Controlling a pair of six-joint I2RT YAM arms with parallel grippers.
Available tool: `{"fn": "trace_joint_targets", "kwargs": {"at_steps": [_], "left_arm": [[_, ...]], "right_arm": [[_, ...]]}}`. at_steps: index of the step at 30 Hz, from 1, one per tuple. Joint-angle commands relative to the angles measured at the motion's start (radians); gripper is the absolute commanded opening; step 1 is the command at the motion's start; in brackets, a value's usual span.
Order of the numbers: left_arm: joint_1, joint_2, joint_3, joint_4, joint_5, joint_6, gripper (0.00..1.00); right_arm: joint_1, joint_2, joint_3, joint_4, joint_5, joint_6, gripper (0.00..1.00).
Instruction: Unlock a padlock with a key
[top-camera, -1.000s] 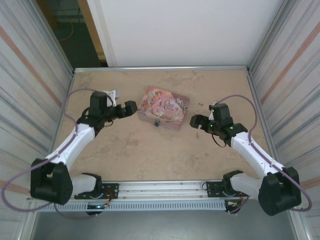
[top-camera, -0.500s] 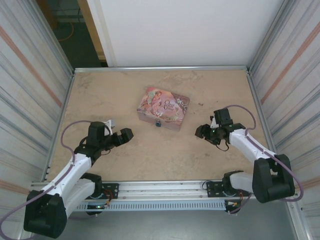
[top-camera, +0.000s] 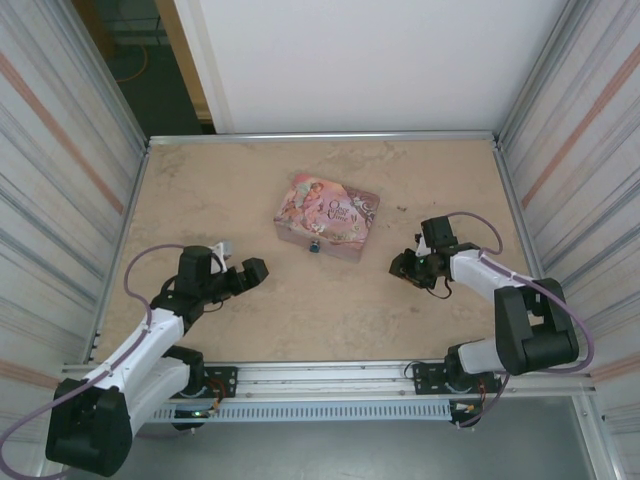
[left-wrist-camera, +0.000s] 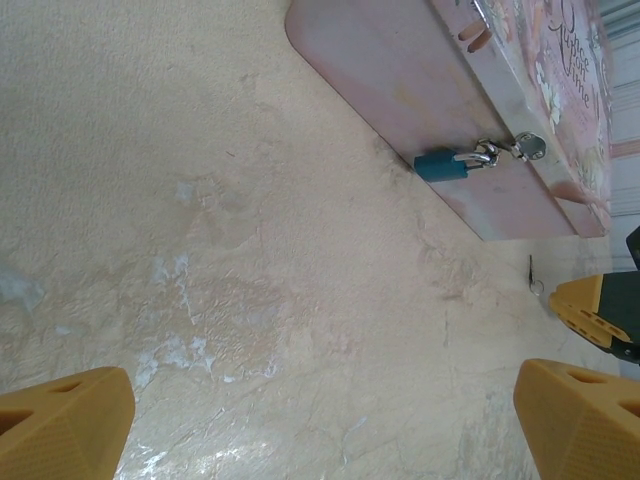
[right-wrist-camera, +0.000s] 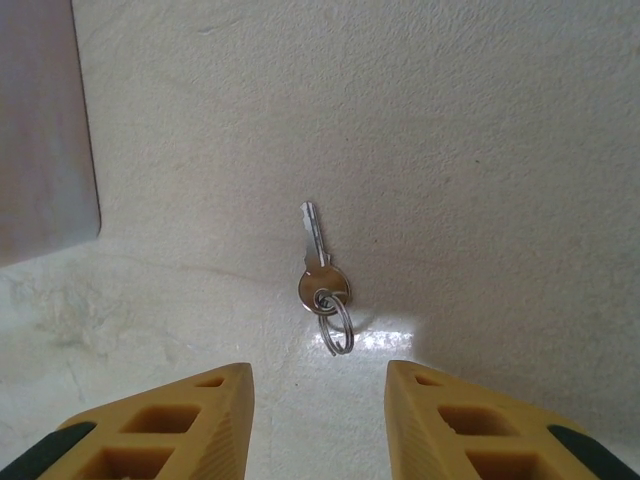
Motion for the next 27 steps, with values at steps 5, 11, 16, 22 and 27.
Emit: {"fn": "trace_joint_targets", "kwargs": {"at_steps": [5, 11, 16, 22, 27], "left_arm": [[-0.005, -0.012, -0.010, 0.002, 0.007, -0.009, 0.98], [-0.005, -0.013, -0.009, -0.002, 0.002, -0.008, 0.98], [-0.005, -0.014, -0.008, -0.007, 0.001, -0.005, 0.98], [-0.005, -0.016, -0.005, -0.013, -0.001, -0.002, 0.98], [-0.005, -0.016, -0.003, -0.017, -0.007, 0.002, 0.98]], "right_arm": [[-0.003, 0.039, 0.030, 0.040, -0.012, 0.036, 0.31], [-0.003, 0.060, 0.031, 0.050, -0.015, 0.040, 0.29], [-0.002, 0.080, 0.035, 0.050, -0.011, 0.041, 0.28], [0.007, 0.112, 0.038, 0.043, 0.008, 0.041, 0.25], [0.016, 0.137, 0.042, 0.045, 0.020, 0.042, 0.20]]}}
